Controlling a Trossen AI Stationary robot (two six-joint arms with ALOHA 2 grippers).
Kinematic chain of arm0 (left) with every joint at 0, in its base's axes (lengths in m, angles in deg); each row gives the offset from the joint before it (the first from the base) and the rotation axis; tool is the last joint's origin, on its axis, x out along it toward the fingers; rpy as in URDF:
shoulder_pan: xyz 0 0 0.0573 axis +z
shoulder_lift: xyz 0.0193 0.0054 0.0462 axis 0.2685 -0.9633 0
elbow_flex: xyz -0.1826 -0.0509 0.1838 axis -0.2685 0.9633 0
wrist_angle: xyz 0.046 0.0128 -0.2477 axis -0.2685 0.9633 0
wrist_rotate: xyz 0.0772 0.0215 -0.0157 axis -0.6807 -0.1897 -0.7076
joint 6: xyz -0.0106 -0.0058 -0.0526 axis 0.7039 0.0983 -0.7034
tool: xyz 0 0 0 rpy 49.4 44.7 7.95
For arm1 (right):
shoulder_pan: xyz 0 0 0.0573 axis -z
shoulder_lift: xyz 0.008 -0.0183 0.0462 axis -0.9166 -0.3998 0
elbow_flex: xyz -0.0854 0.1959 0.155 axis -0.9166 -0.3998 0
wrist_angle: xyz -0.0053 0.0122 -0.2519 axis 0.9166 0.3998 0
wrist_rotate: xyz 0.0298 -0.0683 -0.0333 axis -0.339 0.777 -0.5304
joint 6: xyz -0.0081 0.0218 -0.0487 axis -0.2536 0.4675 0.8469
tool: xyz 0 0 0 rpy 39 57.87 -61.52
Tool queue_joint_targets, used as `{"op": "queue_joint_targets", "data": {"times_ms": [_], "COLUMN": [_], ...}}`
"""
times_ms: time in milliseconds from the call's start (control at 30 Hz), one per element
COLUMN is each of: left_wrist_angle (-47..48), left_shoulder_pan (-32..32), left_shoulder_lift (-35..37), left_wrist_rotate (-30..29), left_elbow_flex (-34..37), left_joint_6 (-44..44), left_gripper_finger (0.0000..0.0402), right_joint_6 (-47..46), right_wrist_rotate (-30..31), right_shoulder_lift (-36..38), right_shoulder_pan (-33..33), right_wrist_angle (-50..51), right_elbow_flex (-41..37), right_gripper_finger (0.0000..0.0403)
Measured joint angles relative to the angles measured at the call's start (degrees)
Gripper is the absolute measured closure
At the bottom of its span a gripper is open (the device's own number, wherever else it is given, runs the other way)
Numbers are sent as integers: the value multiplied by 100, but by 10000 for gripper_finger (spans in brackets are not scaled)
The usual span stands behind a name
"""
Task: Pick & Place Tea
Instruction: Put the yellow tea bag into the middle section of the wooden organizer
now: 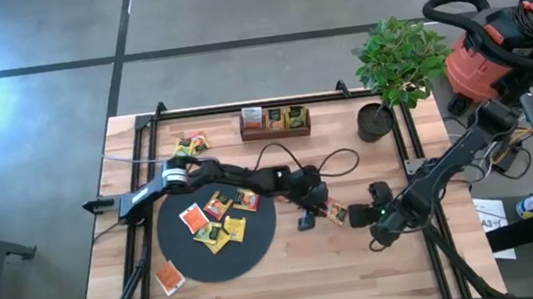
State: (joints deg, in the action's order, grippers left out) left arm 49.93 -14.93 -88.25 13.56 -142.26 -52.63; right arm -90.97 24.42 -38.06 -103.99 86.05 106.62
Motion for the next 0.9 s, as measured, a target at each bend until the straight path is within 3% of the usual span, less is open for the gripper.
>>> {"op": "queue_joint_targets", "data": {"times_ms": [167, 467, 667, 900], "left_wrist_angle": [-17, 202, -68, -204], "left_shoulder_pan": [40, 42, 9, 4], "left_shoulder_lift": [-83, -85, -107, -113], "left_wrist_rotate": [149, 319, 327, 345], "left_elbow_flex": [-28, -20, 4, 11], "left_joint_6": [-156, -701, -859, -1003], "left_gripper_finger": [289, 289, 289, 289], "right_joint_6": [214, 182, 195, 266], "right_wrist_rotate": [236, 386, 390, 395], "right_shoulder_lift": [-30, -49, -49, -38], "right_shoulder_pan": [140, 212, 297, 370], "right_wrist_angle": [-882, -1098, -2039, -2224], "right_elbow_flex": [-355, -727, -1137, -1261], "right_gripper_finger": [326, 321, 290, 251]}}
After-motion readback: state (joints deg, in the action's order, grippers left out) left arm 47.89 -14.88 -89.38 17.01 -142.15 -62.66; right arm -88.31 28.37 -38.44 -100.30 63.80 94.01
